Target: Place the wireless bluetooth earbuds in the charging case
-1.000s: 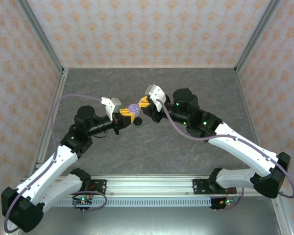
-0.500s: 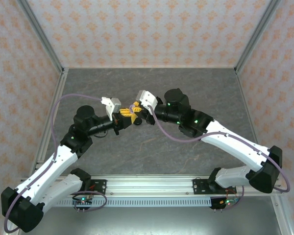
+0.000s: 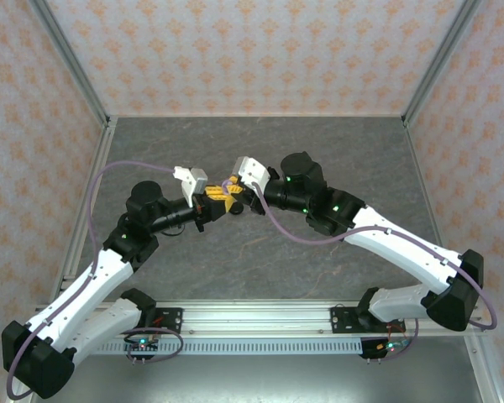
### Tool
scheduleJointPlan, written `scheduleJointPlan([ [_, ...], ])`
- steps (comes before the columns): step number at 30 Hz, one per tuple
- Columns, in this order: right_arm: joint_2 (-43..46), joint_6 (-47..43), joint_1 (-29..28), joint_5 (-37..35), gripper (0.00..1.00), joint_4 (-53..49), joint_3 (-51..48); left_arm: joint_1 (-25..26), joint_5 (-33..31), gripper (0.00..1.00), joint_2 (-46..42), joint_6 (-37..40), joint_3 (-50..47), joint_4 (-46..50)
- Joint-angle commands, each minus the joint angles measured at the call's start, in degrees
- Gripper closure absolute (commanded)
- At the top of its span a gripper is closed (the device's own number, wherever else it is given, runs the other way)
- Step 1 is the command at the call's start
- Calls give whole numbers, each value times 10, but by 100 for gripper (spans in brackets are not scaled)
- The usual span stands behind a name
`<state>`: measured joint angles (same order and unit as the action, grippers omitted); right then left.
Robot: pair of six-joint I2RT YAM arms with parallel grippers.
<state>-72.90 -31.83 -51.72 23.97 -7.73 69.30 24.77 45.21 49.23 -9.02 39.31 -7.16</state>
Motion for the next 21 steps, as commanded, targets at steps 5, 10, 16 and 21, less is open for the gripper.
scheduleJointPlan([
  [5, 12, 2, -4, 18, 82, -22, -7, 3, 2, 100, -12, 0, 17, -23],
  [10, 12, 12, -4, 32, 77, -36, -1, 4, 1, 100, -12, 0, 15, -25],
  [16, 9, 29, 2, 44, 63, -38, 18, 4, 1, 100, -12, -3, 9, -35],
  [21, 9, 71, 20, 59, 52, -37, 49, 4, -1, 100, -11, -6, 4, -43],
])
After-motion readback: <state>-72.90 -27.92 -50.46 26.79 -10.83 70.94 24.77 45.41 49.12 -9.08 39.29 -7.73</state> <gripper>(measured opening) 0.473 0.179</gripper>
